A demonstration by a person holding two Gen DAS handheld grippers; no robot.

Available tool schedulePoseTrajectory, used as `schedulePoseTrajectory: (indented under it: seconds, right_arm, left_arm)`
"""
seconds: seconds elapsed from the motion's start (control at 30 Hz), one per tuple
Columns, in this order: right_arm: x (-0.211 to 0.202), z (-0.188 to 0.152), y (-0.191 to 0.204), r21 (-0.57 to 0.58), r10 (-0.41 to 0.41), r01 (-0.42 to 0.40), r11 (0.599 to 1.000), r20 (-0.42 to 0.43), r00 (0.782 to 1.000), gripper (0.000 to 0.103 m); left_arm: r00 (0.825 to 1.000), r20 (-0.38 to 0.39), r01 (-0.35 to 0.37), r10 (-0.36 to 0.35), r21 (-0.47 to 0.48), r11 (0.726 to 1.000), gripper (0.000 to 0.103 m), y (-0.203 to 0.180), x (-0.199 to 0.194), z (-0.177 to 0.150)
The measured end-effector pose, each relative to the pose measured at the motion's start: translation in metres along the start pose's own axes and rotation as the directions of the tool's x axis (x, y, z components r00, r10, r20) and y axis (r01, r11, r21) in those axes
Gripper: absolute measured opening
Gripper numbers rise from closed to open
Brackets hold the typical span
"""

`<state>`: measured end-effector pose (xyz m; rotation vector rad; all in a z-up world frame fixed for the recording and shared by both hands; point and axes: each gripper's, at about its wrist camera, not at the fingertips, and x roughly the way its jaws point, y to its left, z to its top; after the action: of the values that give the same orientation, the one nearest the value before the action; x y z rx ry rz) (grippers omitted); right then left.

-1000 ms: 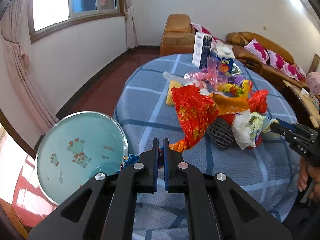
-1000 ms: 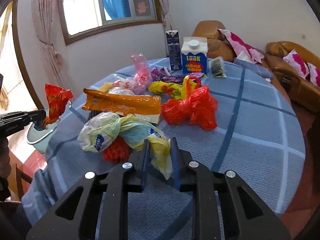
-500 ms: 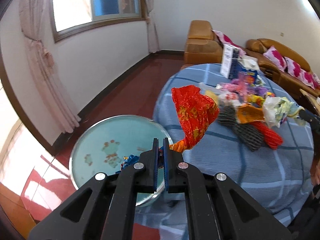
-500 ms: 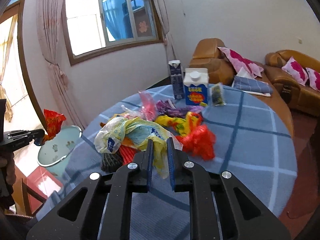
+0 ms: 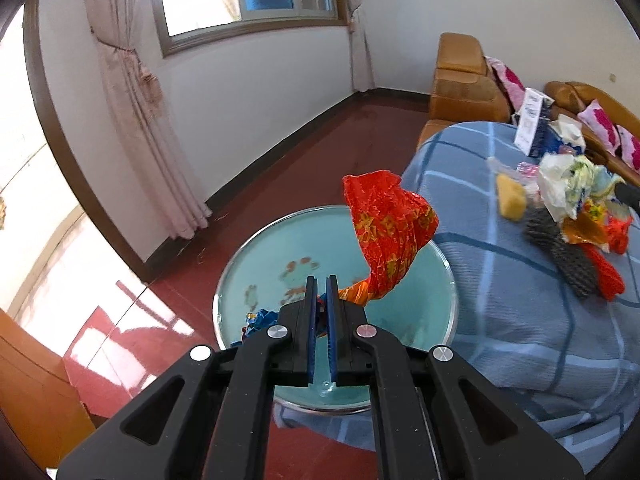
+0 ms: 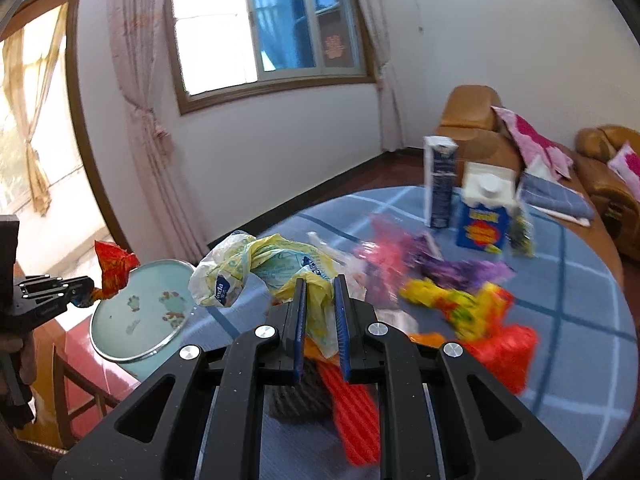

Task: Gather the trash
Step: 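Carry both held wrappers over the light-blue bucket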

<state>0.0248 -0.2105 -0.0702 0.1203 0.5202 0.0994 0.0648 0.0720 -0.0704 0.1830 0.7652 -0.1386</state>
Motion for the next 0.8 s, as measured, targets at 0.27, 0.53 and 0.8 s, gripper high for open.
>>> schedulePoseTrajectory:
  seconds: [0.27,0.53,0.8]
  right_arm:
    - [0.041,0.018,0.038,-0.086,0.059,-0.061,0.994,-0.026,0.998,0.014]
    - [0.078,0.02,0.071,-0.149,0.097,-0.105,0.983,-0.061,0.993,0.014]
    - [0.104,0.018,0.095,-0.199,0.112,-0.131,0.971,-0.105,0.988,0.014]
  left_arm:
    - [0.999,-0.015,-0.053,0.053,0.002,0.999,0.004,0.017,0.004,-0.006]
    - [0.993,-0.043,-0.114,0.114,0.004,0.993,0.004,0.033,0.009,-0.012]
    - [0.988,-0.074,-0.134,0.133,-0.004,0.991,0.004,0.04,0.015,-0.015]
